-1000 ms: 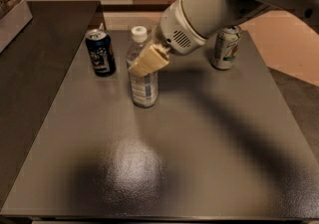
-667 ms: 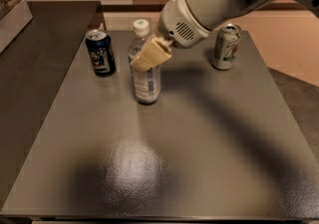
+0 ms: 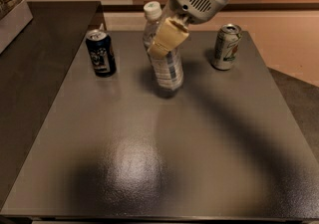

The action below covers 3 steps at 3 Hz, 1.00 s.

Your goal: Knock blue plastic bottle over

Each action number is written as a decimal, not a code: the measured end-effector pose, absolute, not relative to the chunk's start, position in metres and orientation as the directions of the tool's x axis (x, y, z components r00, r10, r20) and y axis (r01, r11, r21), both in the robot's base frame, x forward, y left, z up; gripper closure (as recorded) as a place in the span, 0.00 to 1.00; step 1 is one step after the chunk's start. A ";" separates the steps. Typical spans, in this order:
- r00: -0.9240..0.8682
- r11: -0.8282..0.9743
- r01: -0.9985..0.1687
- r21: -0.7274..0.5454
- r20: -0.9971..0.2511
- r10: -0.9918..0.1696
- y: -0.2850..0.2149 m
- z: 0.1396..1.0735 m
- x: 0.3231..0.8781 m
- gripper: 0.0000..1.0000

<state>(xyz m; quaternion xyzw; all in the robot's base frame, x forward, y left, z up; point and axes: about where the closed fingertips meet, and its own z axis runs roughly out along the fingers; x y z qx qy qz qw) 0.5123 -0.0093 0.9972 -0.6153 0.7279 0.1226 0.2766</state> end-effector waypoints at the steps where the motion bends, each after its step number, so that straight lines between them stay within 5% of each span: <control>1: -0.050 0.125 -0.978 -0.169 -0.389 -0.920 -0.031 0.987 0.505 1.00; 3: 0.039 -0.024 -0.992 -0.127 -0.118 -0.992 -0.061 0.949 0.493 1.00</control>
Offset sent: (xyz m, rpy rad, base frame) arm -0.0249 -0.0714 -0.0545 -0.5555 0.1378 0.1934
